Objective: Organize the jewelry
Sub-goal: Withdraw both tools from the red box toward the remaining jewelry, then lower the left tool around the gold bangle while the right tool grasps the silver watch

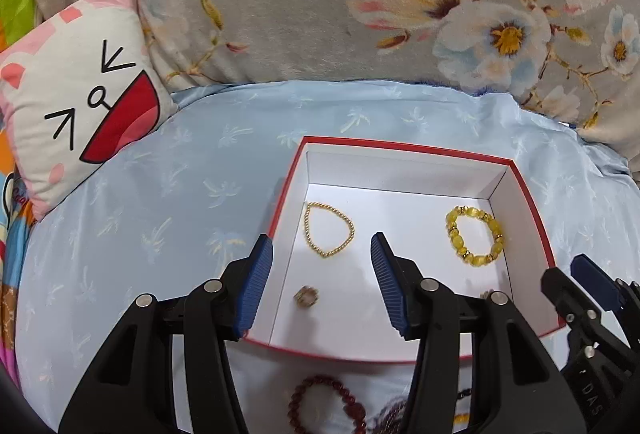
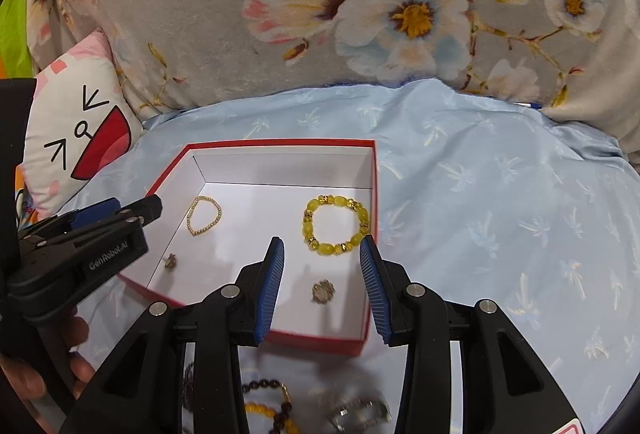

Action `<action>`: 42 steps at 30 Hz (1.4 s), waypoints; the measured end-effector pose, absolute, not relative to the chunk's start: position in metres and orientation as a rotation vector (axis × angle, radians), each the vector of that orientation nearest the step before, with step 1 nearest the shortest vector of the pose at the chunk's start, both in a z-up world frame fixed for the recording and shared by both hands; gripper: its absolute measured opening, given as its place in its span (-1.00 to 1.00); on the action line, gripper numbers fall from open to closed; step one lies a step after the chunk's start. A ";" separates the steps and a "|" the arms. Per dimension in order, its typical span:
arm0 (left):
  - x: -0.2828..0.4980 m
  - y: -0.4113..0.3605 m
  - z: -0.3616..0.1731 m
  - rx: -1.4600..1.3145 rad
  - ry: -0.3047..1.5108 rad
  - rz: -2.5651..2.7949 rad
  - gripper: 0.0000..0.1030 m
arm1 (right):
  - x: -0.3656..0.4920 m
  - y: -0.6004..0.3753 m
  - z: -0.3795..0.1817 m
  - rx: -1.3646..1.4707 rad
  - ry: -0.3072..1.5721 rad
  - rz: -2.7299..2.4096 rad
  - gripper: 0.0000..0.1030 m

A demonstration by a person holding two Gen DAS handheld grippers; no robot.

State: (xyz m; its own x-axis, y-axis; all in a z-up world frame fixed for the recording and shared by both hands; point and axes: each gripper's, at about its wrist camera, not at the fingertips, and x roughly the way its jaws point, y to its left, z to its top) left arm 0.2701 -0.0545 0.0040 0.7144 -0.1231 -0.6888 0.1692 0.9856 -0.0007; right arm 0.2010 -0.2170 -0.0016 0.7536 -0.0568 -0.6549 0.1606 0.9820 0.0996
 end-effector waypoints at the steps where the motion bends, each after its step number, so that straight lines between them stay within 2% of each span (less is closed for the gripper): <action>1: 0.265 -0.051 0.006 0.059 0.757 -0.162 -0.06 | 0.195 -0.219 0.000 0.160 0.707 -0.120 -0.24; 18: 0.170 -0.024 -0.016 0.067 0.812 -0.184 -0.05 | 0.096 -0.224 -0.014 0.222 0.741 -0.144 -0.22; 22: 0.149 -0.026 -0.027 0.079 0.825 -0.189 0.21 | 0.078 -0.225 -0.022 0.230 0.756 -0.154 -0.22; 27: 0.127 -0.029 -0.044 0.103 0.864 -0.217 0.23 | 0.062 -0.230 -0.031 0.257 0.777 -0.168 -0.22; 34: 0.105 -0.035 -0.068 0.134 0.904 -0.240 0.42 | 0.047 -0.228 -0.040 0.269 0.798 -0.170 -0.22; 42: 0.098 -0.045 -0.075 0.153 0.896 -0.259 0.51 | 0.045 -0.223 -0.045 0.269 0.810 -0.159 -0.22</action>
